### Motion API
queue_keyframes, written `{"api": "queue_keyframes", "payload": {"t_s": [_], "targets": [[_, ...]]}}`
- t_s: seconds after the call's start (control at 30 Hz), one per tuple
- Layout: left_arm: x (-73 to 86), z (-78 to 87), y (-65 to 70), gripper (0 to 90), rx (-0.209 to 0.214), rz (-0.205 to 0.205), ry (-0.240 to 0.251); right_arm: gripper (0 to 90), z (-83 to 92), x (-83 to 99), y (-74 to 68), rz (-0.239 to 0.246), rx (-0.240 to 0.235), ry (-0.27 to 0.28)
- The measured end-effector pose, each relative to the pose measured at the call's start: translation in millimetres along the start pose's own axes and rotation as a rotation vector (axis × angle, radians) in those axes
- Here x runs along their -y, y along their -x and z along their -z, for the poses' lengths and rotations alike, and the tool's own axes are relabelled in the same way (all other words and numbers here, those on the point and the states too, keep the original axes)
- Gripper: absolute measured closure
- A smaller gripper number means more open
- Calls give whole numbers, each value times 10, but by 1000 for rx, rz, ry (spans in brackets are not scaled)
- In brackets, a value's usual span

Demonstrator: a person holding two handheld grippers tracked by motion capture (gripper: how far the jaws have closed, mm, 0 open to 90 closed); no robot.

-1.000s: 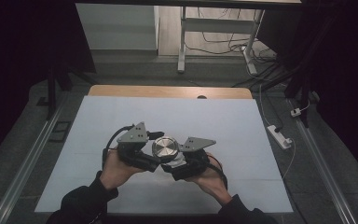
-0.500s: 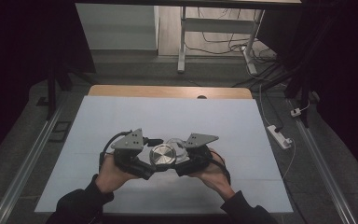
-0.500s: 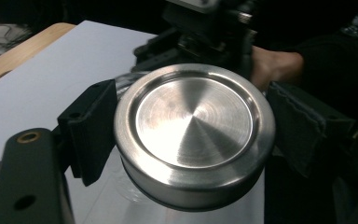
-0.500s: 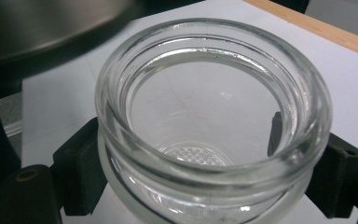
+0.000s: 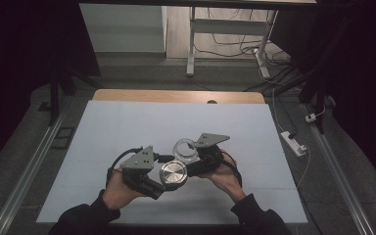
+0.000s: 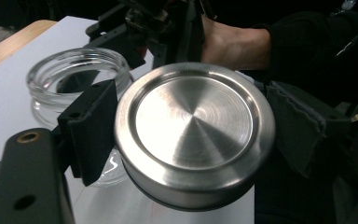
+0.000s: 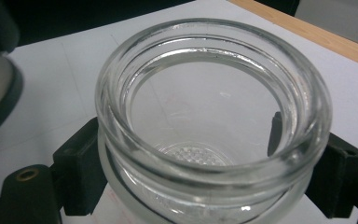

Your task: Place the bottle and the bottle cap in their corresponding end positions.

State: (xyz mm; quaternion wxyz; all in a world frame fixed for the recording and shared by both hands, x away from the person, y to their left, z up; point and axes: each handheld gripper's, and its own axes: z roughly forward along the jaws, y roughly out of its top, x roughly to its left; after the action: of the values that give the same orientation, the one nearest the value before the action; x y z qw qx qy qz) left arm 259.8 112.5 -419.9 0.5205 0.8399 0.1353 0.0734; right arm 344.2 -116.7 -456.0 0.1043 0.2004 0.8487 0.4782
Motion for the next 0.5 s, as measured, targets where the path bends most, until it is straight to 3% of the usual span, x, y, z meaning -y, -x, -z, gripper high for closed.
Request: {"api": "queue_keyframes", "payload": {"t_s": [0.5], "targets": [[81, 48, 74, 208, 9, 23, 23, 151, -149, 4, 155, -23, 28, -11]]}}
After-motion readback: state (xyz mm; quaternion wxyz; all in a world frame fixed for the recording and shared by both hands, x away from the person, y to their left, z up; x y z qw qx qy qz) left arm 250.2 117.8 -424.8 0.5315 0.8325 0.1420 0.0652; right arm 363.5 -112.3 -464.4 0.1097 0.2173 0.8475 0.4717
